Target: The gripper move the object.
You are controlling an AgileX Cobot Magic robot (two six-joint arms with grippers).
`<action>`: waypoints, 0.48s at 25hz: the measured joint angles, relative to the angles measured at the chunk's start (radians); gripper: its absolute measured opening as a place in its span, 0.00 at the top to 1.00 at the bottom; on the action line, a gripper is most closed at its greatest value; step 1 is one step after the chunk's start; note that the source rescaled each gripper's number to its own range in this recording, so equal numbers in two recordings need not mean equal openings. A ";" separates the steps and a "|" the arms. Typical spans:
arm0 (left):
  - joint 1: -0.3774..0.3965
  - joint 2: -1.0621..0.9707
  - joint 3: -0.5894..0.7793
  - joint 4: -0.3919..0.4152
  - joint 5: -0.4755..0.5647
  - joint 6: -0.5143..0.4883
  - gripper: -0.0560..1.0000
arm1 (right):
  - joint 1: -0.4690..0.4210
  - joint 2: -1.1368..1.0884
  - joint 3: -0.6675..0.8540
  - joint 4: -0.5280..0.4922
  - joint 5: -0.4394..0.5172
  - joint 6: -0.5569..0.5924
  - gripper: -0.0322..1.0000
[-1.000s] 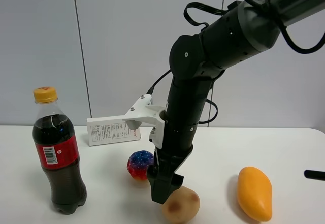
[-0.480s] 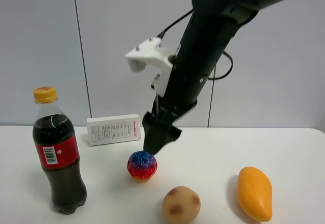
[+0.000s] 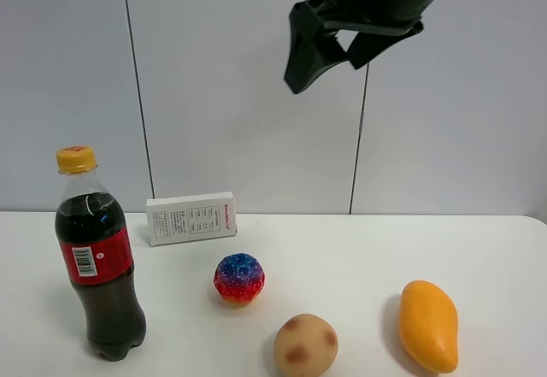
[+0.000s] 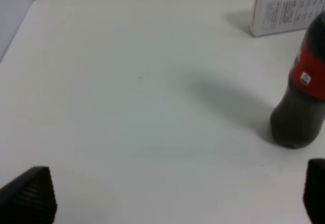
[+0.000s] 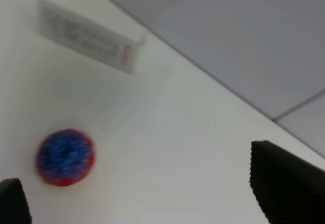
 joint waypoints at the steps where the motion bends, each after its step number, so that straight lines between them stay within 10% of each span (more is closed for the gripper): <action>1: 0.000 0.000 0.000 0.000 0.000 0.000 0.00 | -0.025 -0.005 0.000 -0.015 0.008 0.016 0.13; 12: 0.000 0.000 0.000 0.000 0.000 0.000 0.00 | -0.321 -0.026 0.000 -0.059 0.052 0.039 0.13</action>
